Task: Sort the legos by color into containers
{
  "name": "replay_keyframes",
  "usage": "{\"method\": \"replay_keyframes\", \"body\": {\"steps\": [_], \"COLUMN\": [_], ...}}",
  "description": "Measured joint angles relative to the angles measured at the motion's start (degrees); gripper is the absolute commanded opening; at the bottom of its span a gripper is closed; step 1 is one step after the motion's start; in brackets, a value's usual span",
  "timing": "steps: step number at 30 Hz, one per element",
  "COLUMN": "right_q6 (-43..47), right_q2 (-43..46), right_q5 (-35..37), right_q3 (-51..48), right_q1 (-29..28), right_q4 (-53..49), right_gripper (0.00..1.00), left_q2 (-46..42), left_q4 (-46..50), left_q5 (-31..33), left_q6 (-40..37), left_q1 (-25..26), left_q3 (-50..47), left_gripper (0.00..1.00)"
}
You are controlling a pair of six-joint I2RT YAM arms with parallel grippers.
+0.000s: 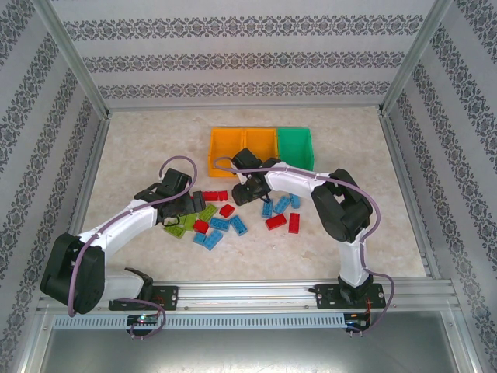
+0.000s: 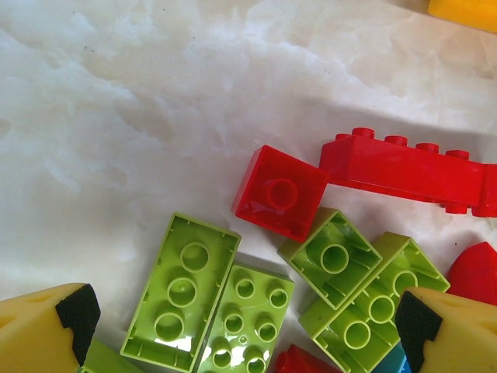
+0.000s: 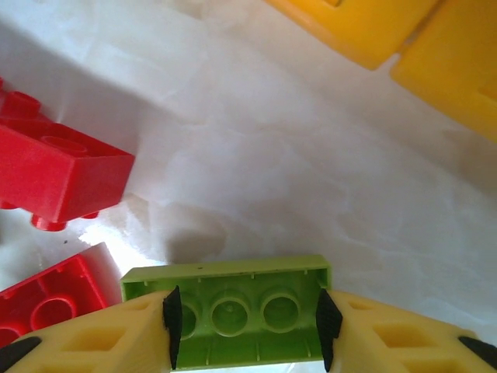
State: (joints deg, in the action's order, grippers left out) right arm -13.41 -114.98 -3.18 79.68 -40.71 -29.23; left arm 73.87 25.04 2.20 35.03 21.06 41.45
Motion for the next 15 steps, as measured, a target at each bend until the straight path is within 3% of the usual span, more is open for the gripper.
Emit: {"method": "replay_keyframes", "body": {"steps": [15], "right_q6": [-5.6], "right_q2": [3.7], "right_q5": [1.4], "right_q3": [-4.0], "right_q1": [0.1], "right_q4": [-0.1], "right_gripper": [0.80], "left_q2": [0.0], "left_q4": [-0.1], "left_q5": [0.0], "left_q6": [0.0], "left_q1": [0.0], "left_q3": [0.0], "left_gripper": [1.00]}}
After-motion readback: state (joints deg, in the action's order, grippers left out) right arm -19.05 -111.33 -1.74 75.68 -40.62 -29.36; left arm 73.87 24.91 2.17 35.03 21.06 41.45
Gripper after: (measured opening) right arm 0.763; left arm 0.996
